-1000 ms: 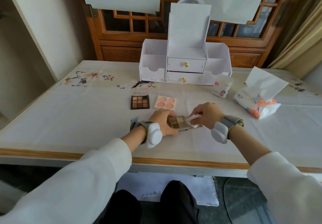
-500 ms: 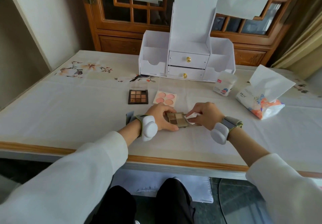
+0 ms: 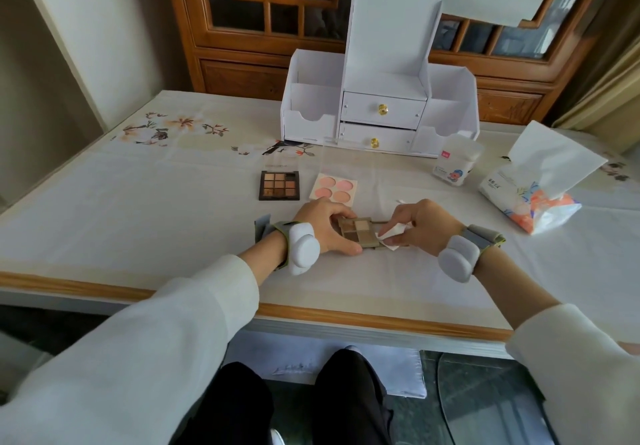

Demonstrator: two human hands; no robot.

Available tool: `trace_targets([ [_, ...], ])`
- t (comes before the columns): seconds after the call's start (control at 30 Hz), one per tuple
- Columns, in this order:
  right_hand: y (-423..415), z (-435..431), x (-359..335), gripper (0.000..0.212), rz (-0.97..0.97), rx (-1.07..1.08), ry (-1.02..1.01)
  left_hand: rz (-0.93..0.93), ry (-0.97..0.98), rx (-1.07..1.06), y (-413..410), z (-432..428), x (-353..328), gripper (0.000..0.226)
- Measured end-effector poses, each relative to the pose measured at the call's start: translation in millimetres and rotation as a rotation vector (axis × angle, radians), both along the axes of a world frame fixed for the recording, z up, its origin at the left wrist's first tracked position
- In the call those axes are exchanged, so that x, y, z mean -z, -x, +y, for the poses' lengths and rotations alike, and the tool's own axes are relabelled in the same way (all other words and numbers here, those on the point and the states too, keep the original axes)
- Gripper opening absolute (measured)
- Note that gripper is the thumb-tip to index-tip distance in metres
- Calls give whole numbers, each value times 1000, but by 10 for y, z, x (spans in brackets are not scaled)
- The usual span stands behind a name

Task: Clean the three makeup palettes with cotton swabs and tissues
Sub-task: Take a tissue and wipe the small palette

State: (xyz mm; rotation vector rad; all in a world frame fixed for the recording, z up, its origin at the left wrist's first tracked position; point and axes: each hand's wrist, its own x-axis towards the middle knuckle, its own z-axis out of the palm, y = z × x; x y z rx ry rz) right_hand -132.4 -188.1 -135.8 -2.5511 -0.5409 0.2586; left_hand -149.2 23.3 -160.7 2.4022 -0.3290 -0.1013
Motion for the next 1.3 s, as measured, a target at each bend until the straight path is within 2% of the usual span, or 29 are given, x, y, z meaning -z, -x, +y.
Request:
trace_targets([
  [0.23,-122,86,4,14,-193,16,82,19,24,1,-11,4,10,55],
  [0.5,22,2,-111,15,5,-26,114,10,10,-16,1,-1,22,58],
  [0.8,-97,6,-68,13,-156,50,146,29,45,13,38,-2,-48,53],
  [1.0,-17,-48,-140,14,-12,1,204,36,17,-13,26,-9,-22,57],
  [1.3,-117,69,-113,14,-120,72,207,34,19,-24,-1,-11,7,57],
])
